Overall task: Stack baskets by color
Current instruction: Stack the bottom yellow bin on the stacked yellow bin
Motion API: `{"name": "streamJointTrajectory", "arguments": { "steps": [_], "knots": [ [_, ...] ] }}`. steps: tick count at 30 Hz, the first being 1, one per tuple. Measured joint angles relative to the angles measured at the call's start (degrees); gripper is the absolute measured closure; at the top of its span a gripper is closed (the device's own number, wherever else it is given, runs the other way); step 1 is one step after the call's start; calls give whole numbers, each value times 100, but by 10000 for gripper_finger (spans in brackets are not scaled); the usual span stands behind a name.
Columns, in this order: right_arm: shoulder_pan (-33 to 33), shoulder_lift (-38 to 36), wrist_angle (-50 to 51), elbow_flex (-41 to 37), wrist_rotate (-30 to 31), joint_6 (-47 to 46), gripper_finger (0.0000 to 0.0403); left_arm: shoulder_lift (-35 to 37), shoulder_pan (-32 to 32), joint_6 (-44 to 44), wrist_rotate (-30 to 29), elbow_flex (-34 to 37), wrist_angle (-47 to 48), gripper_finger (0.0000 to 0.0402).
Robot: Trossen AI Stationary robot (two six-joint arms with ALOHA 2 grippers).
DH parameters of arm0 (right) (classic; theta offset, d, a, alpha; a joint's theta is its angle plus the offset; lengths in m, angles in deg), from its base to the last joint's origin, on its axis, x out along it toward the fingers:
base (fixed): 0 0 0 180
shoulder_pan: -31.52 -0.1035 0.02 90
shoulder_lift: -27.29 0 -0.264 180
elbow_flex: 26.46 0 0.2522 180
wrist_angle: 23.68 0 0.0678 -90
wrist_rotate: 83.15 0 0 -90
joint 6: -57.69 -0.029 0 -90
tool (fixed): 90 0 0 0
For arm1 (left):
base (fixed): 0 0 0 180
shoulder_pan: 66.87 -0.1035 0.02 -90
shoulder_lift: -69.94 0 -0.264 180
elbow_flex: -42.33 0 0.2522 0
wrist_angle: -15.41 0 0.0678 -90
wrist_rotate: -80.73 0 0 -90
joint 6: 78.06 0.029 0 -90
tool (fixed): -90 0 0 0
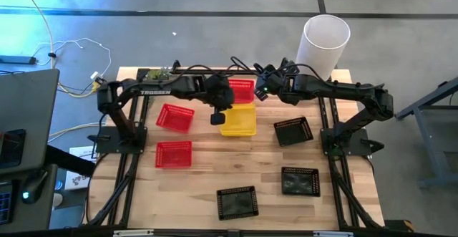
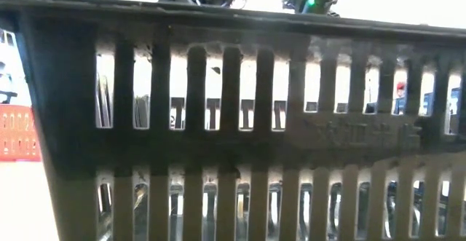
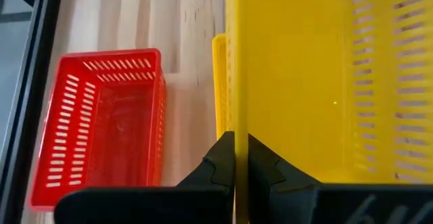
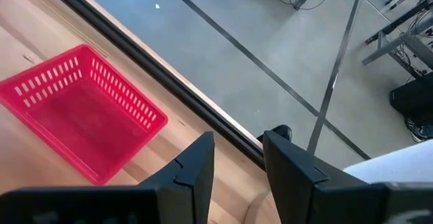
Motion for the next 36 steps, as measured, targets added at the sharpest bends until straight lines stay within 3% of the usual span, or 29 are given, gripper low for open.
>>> {"name": "streamJointTrajectory", "arguments": {
  "steps": [12,30,36],
  "knots": [
    [-12,0,166,0,-163,-198,289,-391,-315,-168,332,-8,144,401],
    [-12,0,275,0,-191,-238,289,-712,-285,-48,476,-3,299,401],
    [-12,2,298,0,-194,-238,289,-709,-246,69,546,-3,286,380]
  ]
}}
